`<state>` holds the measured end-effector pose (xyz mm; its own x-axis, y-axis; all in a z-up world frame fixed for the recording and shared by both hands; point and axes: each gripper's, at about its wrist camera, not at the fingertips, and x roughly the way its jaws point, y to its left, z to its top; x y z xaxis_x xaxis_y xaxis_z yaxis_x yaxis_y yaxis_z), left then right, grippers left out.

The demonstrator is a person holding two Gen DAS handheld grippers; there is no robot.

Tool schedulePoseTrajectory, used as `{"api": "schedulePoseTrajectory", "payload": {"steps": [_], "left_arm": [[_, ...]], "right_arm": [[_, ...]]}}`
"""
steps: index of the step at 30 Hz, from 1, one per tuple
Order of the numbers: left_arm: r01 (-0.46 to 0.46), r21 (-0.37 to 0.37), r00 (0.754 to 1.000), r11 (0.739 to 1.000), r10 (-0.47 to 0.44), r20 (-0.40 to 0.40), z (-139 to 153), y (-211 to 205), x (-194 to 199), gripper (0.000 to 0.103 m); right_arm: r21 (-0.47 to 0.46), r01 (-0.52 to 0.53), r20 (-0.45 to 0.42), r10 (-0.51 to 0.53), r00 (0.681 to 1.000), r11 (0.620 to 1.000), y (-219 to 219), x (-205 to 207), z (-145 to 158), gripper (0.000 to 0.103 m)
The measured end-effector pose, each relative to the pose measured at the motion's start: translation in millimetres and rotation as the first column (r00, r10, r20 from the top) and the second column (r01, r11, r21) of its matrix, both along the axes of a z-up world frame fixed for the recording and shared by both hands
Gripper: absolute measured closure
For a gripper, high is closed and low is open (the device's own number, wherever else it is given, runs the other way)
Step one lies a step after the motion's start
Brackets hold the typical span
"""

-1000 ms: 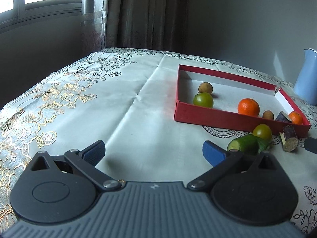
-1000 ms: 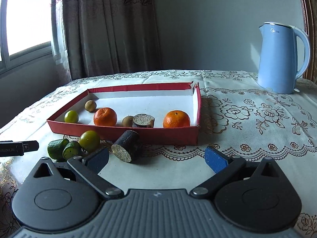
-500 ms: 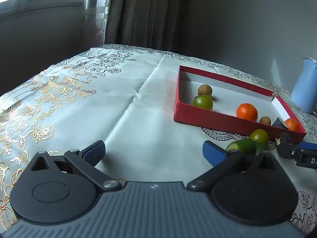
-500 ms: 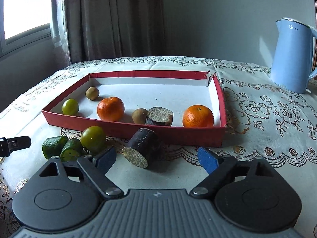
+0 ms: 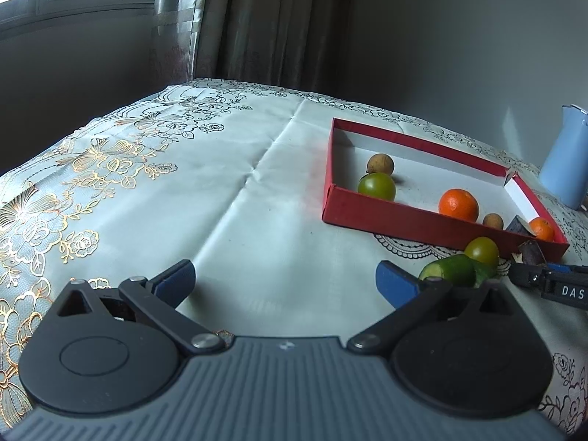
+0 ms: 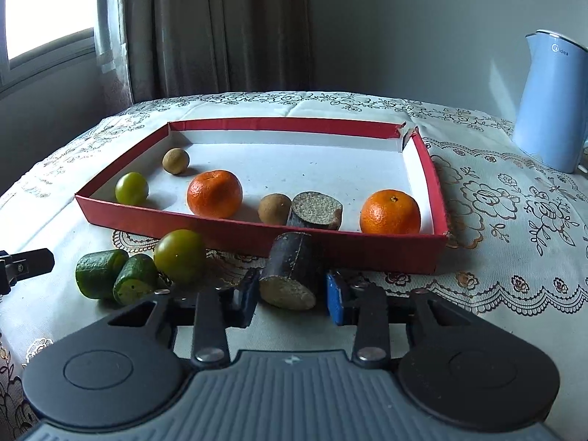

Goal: Organize fruits
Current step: 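Move the right gripper to the dark-barked cut piece and grasp it, then lift the dark cut piece into the tray and open the right gripper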

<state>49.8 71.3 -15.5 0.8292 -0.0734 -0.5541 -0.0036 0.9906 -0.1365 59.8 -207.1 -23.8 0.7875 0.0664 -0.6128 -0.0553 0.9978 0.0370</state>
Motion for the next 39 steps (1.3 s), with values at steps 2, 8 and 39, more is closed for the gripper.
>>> {"api": "schedulePoseTrajectory", "payload": {"steps": [2,8,39], "left_arm": [[-0.003,0.002,1.0,1.0,0.003,-0.004,-0.2,-0.4,0.6,0.0],[-0.009,0.014,1.0,1.0,0.01,-0.011,-0.8,-1.0,1.1,0.0],[-0.052,0.059,0.999,0.997,0.053,-0.01,-0.3,-4.8,-0.4,0.0]], "right_arm": [[0.016,-0.001,0.002,0.001,1.0,1.0,-2.0,-0.4,0.4,0.068],[0.068,-0.004,0.021,0.003,1.0,0.998,-8.3,-7.1,2.4,0.068],[0.073,0.015,0.173,-0.027,0.985,0.997,-29.3,-9.7,35.2,0.068]]}}
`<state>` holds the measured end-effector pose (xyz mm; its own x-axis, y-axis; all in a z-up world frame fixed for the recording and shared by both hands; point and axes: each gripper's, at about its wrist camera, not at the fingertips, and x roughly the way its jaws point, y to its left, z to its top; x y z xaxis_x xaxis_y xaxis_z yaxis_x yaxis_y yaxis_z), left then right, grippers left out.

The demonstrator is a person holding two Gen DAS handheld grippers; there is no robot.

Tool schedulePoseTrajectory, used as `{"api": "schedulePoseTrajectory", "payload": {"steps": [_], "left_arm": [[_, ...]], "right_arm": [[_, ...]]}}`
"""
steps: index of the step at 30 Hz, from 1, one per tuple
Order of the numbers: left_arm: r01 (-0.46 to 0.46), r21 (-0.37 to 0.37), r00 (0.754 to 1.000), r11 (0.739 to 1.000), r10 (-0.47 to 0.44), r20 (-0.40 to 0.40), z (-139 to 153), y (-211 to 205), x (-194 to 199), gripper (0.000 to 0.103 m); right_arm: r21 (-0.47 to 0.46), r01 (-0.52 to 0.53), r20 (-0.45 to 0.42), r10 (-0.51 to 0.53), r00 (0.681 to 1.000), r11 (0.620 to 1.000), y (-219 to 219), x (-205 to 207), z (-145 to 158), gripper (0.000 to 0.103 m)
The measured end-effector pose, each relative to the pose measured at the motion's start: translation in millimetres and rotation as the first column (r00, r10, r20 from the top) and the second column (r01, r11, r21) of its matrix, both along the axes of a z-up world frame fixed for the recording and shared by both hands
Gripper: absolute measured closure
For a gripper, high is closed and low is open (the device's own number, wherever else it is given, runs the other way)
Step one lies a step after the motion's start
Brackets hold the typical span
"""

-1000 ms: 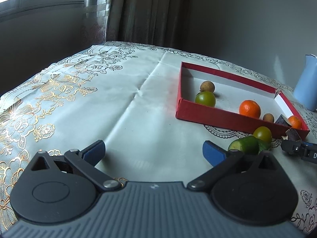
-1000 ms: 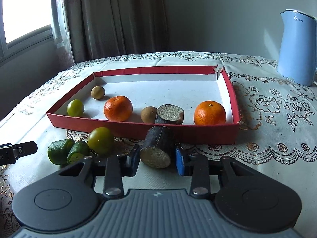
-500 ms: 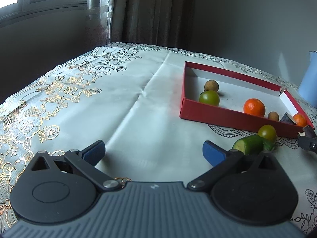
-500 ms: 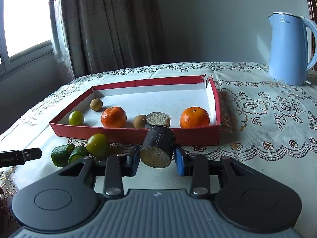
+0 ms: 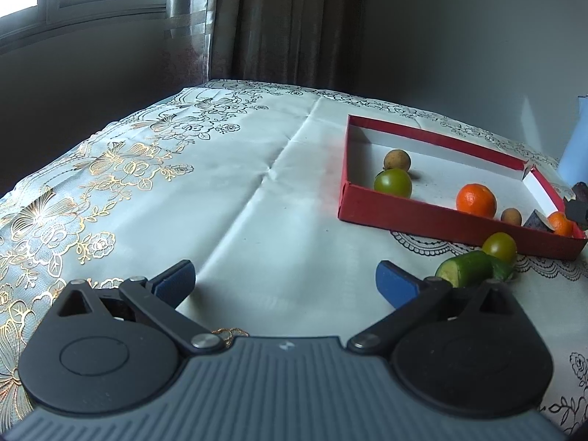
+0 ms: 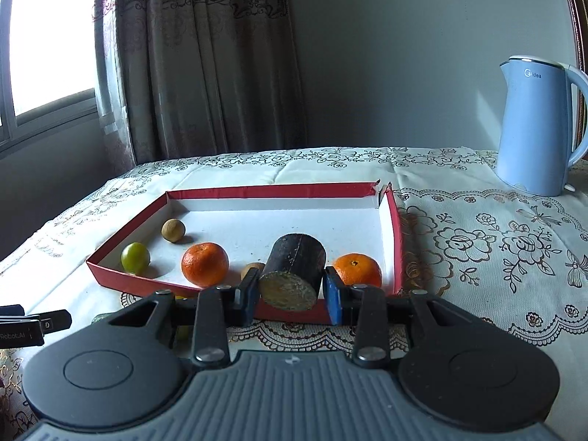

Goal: Organize fruits
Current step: 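Lift the dark cut piece into the tray and open the right gripper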

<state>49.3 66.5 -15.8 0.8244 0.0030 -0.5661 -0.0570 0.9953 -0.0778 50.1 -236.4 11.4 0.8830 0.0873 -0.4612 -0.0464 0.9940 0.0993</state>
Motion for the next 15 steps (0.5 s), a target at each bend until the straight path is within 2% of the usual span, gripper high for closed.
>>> {"api": "schedulePoseTrajectory", "payload": {"steps": [7,15], "left_arm": [[-0.005,0.008,1.0,1.0,0.005,-0.004,-0.4,-0.7,0.7,0.0],[-0.006,0.006,1.0,1.0,0.006,-0.004,-0.6,-0.5,0.7,0.0]], "right_arm": [[-0.003,-0.008,0.02,0.008,1.0,1.0,4.3,20.1,12.1,0.068],[-0.02,0.005,-0.05,-0.006,0.999,1.0,7.4,72.9,3.7,0.068]]}}
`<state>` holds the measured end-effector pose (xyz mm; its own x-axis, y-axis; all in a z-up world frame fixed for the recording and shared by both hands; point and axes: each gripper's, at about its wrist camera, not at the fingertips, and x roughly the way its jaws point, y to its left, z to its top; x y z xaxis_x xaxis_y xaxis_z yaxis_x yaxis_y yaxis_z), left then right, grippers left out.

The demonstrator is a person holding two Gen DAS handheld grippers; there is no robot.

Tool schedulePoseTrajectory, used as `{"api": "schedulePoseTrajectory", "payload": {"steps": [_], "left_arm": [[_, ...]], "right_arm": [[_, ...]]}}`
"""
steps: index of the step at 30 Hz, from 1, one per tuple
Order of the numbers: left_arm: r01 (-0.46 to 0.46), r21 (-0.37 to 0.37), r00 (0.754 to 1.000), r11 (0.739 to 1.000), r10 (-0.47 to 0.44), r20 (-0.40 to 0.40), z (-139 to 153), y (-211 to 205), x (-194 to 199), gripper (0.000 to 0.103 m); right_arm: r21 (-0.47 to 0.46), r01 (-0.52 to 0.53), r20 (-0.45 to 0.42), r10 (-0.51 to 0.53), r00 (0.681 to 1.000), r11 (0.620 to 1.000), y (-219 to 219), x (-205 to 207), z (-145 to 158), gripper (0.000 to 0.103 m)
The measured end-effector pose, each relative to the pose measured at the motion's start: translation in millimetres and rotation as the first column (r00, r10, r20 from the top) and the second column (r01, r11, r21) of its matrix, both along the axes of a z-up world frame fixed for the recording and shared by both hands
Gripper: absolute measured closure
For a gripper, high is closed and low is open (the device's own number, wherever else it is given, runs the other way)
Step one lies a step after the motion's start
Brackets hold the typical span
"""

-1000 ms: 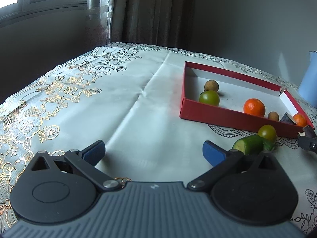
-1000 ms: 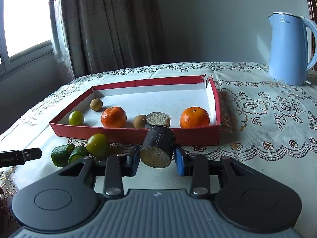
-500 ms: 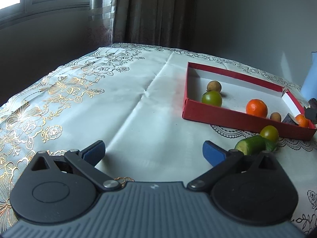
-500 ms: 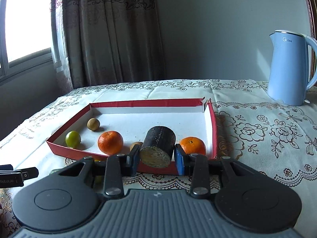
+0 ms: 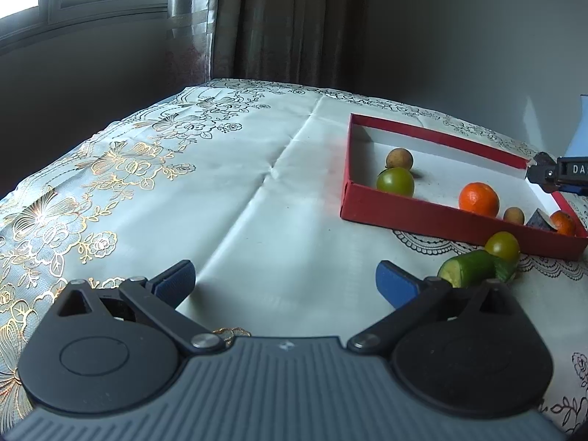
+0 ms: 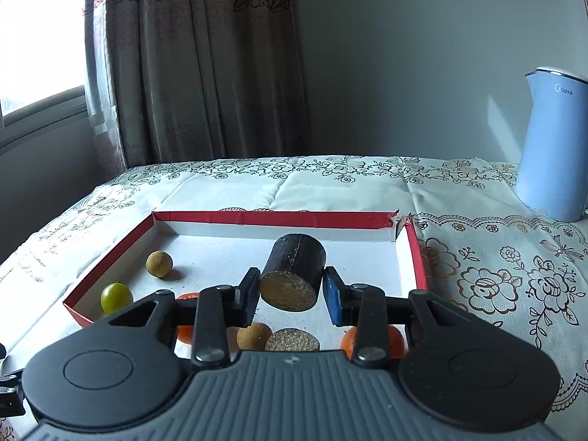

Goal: Organize fruits
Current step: 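Lift the dark cut piece into the tray and open the right gripper, then move the left gripper toward the green cucumber piece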

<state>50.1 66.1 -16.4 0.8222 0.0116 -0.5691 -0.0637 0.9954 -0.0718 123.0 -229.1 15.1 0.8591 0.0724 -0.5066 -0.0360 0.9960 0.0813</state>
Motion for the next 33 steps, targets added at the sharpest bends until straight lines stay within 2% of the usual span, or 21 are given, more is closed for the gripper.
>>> {"api": "schedulePoseTrajectory", "payload": {"steps": [10,19,22,26,31,33], "left_arm": [[0.004,-0.008,1.0,1.0,-0.004,0.001,-0.8,0.6,0.7,0.0],[0.003,-0.009,1.0,1.0,-0.003,0.0,-0.8,0.4,1.0,0.0],[0.0,-0.008,1.0,1.0,0.0,-0.001,-0.8,0.0,1.4,0.0],[0.001,0.003,1.0,1.0,-0.001,0.0,-0.7,-1.7,1.2,0.0],[0.004,0.017,1.0,1.0,-0.004,0.005,-0.2,-3.7,-0.3,0.0],[0.034,0.016,0.999,0.999,-0.034,0.015,0.4,-5.5,-1.7,0.0]], "right_arm": [[-0.019,0.022,-0.089,-0.024,0.996,1.0,-1.5,32.9,-21.0,0.067],[-0.009,0.038,-0.081,-0.039,0.996,0.999,-3.1,29.5,-19.1,0.064],[0.011,0.032,-0.042,-0.032,0.999,0.999,-8.5,10.2,-10.7,0.059],[-0.003,0.008,0.017,-0.008,1.0,1.0,-14.2,-34.9,-8.0,0.031],[-0.003,0.009,0.028,-0.009,1.0,1.0,-29.7,-82.1,-19.9,0.03],[0.012,0.019,0.033,-0.019,0.999,1.0,-37.4,-96.1,-24.1,0.03]]}}
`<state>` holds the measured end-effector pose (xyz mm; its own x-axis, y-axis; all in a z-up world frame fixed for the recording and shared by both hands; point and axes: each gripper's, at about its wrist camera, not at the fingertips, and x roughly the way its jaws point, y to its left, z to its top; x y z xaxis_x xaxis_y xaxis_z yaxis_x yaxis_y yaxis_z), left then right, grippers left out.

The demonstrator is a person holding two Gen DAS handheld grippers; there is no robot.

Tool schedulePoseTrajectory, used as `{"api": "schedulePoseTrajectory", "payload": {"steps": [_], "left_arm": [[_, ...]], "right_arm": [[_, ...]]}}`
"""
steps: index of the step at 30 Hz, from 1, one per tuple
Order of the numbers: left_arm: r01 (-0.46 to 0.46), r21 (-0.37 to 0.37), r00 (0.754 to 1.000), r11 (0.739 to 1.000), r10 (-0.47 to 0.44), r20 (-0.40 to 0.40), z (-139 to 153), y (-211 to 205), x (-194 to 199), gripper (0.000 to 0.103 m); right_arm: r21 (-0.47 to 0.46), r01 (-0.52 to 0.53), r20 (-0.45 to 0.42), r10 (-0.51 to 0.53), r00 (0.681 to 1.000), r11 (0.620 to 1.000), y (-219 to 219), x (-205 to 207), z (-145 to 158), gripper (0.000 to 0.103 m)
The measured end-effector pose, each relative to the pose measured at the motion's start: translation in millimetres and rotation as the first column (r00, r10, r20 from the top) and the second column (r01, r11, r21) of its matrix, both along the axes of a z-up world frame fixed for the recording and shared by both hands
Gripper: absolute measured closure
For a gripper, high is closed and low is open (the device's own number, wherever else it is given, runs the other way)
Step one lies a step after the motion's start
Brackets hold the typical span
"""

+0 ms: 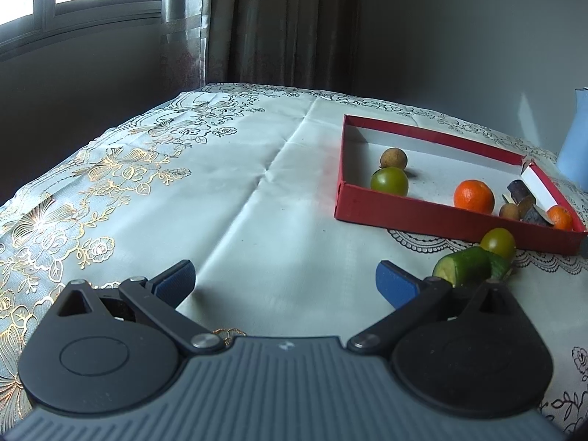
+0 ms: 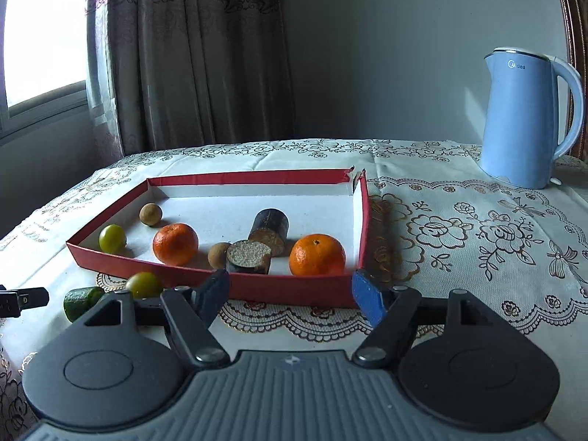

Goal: Organize fruits
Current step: 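Move the left gripper toward the green cucumber piece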

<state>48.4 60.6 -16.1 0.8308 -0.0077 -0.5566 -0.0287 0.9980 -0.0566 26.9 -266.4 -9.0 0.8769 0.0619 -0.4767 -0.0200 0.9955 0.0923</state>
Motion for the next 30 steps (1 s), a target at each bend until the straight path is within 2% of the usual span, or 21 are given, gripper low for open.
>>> {"api": "schedulePoseTrajectory", "payload": {"steps": [2,5,6,9,13,16,19,25,28,30], "left_arm": [[0.043,-0.012,0.999,0.999,-0.043,0.012,0.7,-1.0,-1.5,0.0],[0.114,-0.03,0.993,0.993,-0.112,0.045,3.0,-4.1,-5.8,0.0],[0.13,-0.019,0.99,0.991,-0.128,0.055,3.9,-7.5,-7.4,0.0],[0.155,0.02,0.985,0.988,-0.156,0.071,7.1,-19.4,-10.3,0.0],[0.231,-0.016,0.968,0.973,-0.229,0.101,13.3,-33.3,-15.8,0.0],[0.266,0.033,0.959,0.963,-0.268,0.096,14.2,-51.6,-13.7,0.0],[0.266,0.059,0.957,0.962,-0.271,0.103,14.3,-62.5,-9.8,0.0],[0.206,0.05,0.976,0.977,-0.209,0.059,11.6,-68.9,7.3,0.0],[0.18,0.054,0.982,0.982,-0.182,0.046,7.4,-69.3,9.6,0.003],[0.177,0.032,0.983,0.984,-0.178,0.05,6.8,-68.1,8.4,0.011]], "right_arm": [[0.022,0.007,0.022,-0.007,1.0,1.0,-5.7,-9.1,-1.6,0.03],[0.079,0.021,0.097,-0.029,0.995,0.997,-14.4,-20.6,-0.1,0.016],[0.087,0.024,0.107,-0.034,0.994,0.996,-15.4,-21.5,0.1,0.016],[0.108,0.02,0.093,-0.03,0.995,0.994,-17.8,-17.8,-1.2,0.016],[0.155,0.031,0.071,-0.043,0.997,0.987,-25.4,-15.4,-4.6,0.015],[0.174,0.035,0.056,-0.046,0.997,0.984,-28.0,-14.5,-6.4,0.015],[0.177,0.028,0.053,-0.038,0.998,0.984,-27.9,-14.3,-7.1,0.015],[0.186,0.022,0.048,-0.031,0.998,0.982,-29.1,-13.0,-7.6,0.015],[0.194,0.023,0.047,-0.032,0.998,0.981,-30.2,-12.9,-7.9,0.015],[0.199,0.024,0.047,-0.034,0.998,0.98,-31.1,-12.9,-8.1,0.015]]}}
